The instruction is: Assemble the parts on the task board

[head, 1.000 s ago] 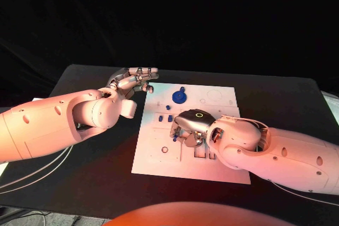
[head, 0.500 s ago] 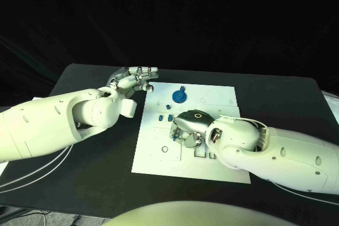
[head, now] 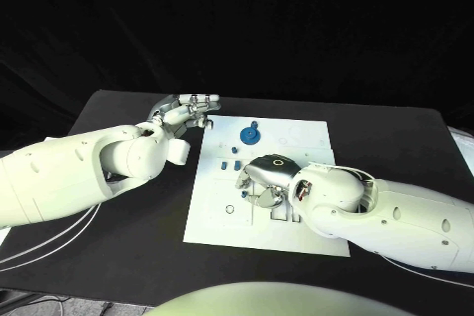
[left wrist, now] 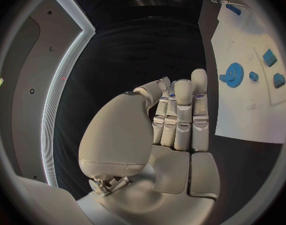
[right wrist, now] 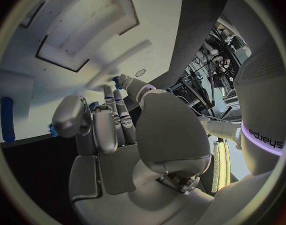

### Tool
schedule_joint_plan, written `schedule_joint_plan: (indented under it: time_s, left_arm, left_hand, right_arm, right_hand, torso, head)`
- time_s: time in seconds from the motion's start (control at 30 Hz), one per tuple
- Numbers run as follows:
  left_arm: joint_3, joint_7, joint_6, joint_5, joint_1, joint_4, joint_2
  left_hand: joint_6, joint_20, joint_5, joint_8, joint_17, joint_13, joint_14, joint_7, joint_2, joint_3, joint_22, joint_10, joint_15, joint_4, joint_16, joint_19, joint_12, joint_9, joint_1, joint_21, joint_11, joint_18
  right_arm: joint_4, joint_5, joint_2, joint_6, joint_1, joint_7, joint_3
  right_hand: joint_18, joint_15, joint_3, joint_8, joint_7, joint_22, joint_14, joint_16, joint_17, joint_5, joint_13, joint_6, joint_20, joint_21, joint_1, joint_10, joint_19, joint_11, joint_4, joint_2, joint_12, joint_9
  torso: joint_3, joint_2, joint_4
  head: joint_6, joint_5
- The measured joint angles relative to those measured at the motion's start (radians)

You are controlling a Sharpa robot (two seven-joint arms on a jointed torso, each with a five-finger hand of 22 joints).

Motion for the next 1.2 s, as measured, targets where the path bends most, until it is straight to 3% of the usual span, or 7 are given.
schedule_joint_plan:
  time_s: [0.27, 0.5, 0.67, 1.03, 1.2]
  left_arm:
    - [0.0, -0.001, 0.0, 0.0, 0.0, -0.005, 0.001]
    - [0.0, -0.001, 0.001, 0.0, 0.0, -0.004, 0.001]
    - [0.0, -0.002, 0.001, 0.0, 0.0, 0.002, 0.001]
    - [0.0, -0.003, 0.003, 0.0, 0.0, 0.003, 0.001]
    - [0.0, -0.004, 0.004, 0.0, 0.0, 0.002, 0.0]
  left_hand:
    - [-0.003, 0.0, 0.0, 0.0, -0.001, 0.0, 0.0, 0.003, 0.0, 0.0, -0.001, 0.0, 0.0, 0.0, 0.0, 0.0, 0.0, 0.0, 0.0, 0.0, 0.0, 0.0]
    - [-0.003, 0.0, 0.0, 0.0, -0.001, 0.0, 0.0, 0.003, 0.0, 0.0, -0.001, 0.0, 0.0, 0.0, 0.0, 0.0, 0.0, 0.0, 0.0, 0.0, 0.0, 0.0]
    - [-0.003, 0.0, 0.0, 0.0, -0.001, 0.0, 0.0, 0.003, 0.0, 0.0, 0.0, 0.0, 0.0, 0.0, 0.0, 0.0, 0.0, 0.0, 0.0, 0.0, 0.0, 0.0]
    - [-0.003, 0.0, 0.0, 0.0, -0.001, 0.0, 0.0, 0.003, 0.0, 0.0, 0.0, 0.0, 0.0, 0.0, 0.0, 0.0, 0.0, 0.0, 0.0, 0.0, 0.0, 0.0]
    - [-0.003, 0.0, 0.0, 0.0, -0.001, 0.0, 0.0, 0.003, 0.0, 0.0, 0.0, 0.0, 0.0, 0.0, 0.0, 0.0, 0.0, 0.0, 0.0, 0.0, 0.0, 0.0]
  right_arm:
    - [0.056, 0.006, -0.078, -0.046, 0.005, 0.0, 0.007]
    - [0.103, 0.018, -0.203, -0.061, 0.065, -0.016, 0.02]
    - [0.102, 0.021, -0.266, -0.056, 0.087, -0.037, 0.022]
    - [0.081, 0.013, -0.284, -0.019, 0.094, -0.063, 0.02]
    - [0.07, 0.011, -0.268, 0.002, 0.092, -0.064, 0.018]
  right_hand:
    - [0.0, 0.0, -0.004, 0.0, 0.0, -0.003, 0.0, -0.007, -0.012, 0.0, 0.005, 0.0, 0.0, 0.0, 0.011, 0.003, 0.0, -0.003, -0.004, 0.001, 0.02, 0.0]
    - [0.0, 0.0, -0.013, 0.0, -0.011, -0.003, 0.0, -0.016, -0.02, 0.0, 0.005, 0.012, 0.0, 0.0, 0.015, 0.033, 0.0, -0.016, 0.002, 0.004, 0.044, 0.0]
    - [0.0, 0.0, -0.043, 0.0, -0.024, -0.002, 0.0, -0.016, -0.024, -0.017, 0.002, -0.001, -0.001, -0.002, 0.001, 0.026, 0.001, -0.023, 0.01, -0.009, 0.044, -0.002]
    - [0.0, -0.012, -0.073, 0.0, -0.033, -0.008, -0.002, -0.019, -0.027, -0.032, 0.002, -0.01, -0.008, -0.008, 0.008, -0.002, 0.008, -0.026, 0.021, -0.018, 0.037, -0.002]
    - [0.0, -0.022, -0.077, 0.0, -0.043, -0.01, 0.0, -0.023, -0.028, -0.032, 0.003, 0.005, -0.011, -0.008, 0.025, 0.012, 0.011, -0.036, 0.025, -0.001, 0.047, 0.0]
  torso:
    - [0.0006, 0.0, -0.0003]
    - [-0.001, 0.0, -0.0009]
    - [-0.0014, 0.0, -0.0014]
    - [-0.0006, 0.0, 0.0003]
    - [-0.0006, 0.0, 0.0012]
  head:
    - [0.009, -0.008]
    - [0.02, -0.027]
    - [0.029, -0.04]
    - [0.035, -0.049]
    - [0.035, -0.048]
